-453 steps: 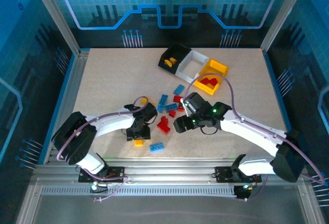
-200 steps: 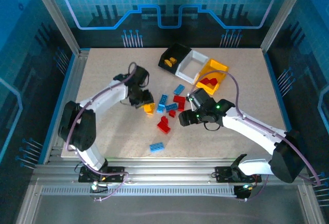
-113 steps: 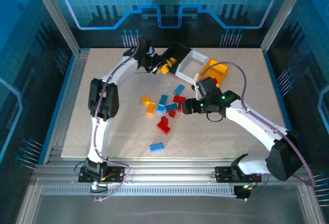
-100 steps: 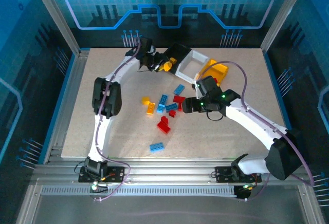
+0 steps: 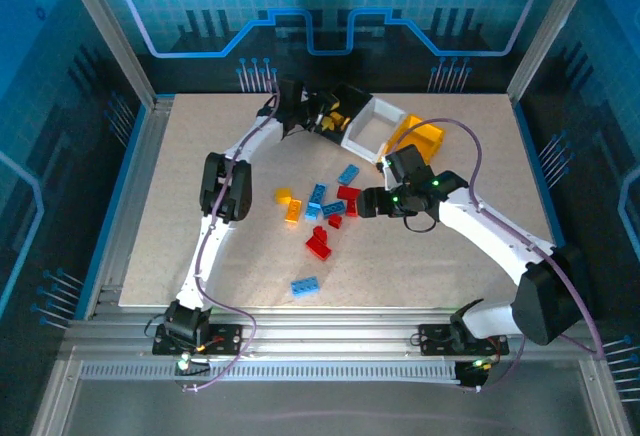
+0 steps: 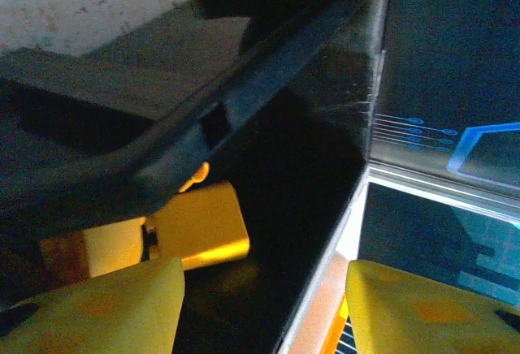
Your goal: Sort the legos into containers by color
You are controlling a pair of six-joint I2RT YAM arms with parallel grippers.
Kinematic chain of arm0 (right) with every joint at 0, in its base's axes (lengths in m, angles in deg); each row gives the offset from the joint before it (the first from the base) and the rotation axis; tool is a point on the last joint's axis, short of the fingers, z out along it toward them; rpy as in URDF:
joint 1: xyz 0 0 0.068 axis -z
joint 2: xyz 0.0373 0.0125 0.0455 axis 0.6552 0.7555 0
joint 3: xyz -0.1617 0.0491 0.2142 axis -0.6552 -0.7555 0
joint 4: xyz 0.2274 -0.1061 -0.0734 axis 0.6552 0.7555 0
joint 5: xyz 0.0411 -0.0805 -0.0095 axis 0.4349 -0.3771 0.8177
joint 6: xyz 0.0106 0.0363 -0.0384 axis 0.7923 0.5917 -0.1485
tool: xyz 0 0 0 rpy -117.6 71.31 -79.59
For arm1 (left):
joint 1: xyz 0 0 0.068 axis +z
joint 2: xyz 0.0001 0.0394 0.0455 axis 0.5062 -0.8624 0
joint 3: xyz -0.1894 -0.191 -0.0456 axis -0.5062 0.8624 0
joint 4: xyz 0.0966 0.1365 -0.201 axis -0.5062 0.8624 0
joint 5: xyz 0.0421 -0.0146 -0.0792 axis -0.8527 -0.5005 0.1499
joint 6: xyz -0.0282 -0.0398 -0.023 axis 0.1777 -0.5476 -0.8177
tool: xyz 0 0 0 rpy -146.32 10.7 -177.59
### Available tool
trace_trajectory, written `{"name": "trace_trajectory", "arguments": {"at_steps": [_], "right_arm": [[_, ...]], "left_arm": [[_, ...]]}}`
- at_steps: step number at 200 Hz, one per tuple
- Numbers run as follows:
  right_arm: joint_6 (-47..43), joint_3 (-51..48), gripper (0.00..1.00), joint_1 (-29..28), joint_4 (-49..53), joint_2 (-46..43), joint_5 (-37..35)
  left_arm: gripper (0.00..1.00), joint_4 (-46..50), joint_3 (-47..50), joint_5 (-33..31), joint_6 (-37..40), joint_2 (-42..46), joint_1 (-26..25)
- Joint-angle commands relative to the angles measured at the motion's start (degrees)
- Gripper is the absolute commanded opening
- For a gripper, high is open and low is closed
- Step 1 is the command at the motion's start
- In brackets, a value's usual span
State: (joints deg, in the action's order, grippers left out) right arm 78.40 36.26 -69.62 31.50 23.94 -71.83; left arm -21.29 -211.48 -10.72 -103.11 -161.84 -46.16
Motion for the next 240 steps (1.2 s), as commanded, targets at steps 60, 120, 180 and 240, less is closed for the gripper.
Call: {"name": "trace_trajectory", "arguments": {"at_steps": [60, 120, 180, 240], "right_arm": [[0.2, 1.0, 0.79, -3.6, 2.0, -2.9, -2.0], [-42.0, -0.5, 0.83, -19.7, -0.3, -3.9, 5.9], [-70.3, -0.6, 0.83, -28.4, 0.1, 3.9, 15.2], [-72.0, 0.9, 0.83, -33.5, -4.5, 12.5, 15.1]], "left_arm": [[0.58, -2.1, 23.5, 3.5, 9.5, 21.5, 0.2], [0.61, 5.6, 51.3, 3.7, 19.8, 46.0, 1.2], [0.65, 19.2, 73.2, -3.7, 24.8, 73.1, 1.9], [0.69, 36.7, 85.5, -9.7, 20.8, 98.9, 2.0]]}}
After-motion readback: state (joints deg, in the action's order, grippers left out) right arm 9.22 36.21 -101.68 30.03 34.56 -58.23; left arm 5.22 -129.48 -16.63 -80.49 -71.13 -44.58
